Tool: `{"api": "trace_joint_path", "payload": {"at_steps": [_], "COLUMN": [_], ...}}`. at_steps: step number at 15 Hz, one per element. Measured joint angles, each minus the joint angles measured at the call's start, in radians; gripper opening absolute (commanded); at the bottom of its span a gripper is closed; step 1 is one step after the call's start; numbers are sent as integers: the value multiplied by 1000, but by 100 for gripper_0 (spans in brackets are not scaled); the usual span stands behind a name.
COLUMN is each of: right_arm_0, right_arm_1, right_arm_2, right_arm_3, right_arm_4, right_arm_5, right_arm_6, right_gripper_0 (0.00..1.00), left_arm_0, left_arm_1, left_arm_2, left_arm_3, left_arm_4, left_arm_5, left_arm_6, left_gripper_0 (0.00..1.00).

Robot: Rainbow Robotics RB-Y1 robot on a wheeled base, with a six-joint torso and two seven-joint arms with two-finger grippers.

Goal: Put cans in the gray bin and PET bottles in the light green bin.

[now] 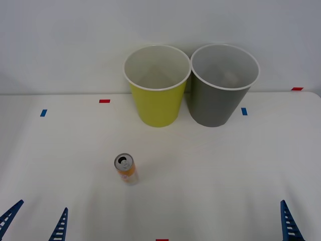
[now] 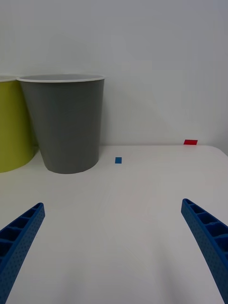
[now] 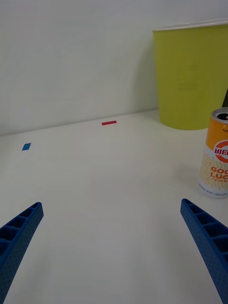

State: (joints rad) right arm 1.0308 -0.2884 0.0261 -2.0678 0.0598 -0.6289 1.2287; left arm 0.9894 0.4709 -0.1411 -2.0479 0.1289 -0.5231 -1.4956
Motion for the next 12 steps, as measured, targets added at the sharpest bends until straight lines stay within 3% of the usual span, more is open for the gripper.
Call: {"api": "trace_joint_path", "payload": {"at_steps": [12], "right_arm_0": [0], "right_arm_1": [0], "right_arm_2": [0], "right_arm_3": [0], "right_arm_4": [0], "right_arm_5": [0], "right_arm_6": [0], "right_gripper_0": [100], "left_arm_0": [0], "left_arm_1": [0], "left_arm_2": [0], "left_arm_3": [0], "left_arm_4": [0], "left_arm_5": [0], "left_arm_6": [0], "left_gripper_0": [100]}}
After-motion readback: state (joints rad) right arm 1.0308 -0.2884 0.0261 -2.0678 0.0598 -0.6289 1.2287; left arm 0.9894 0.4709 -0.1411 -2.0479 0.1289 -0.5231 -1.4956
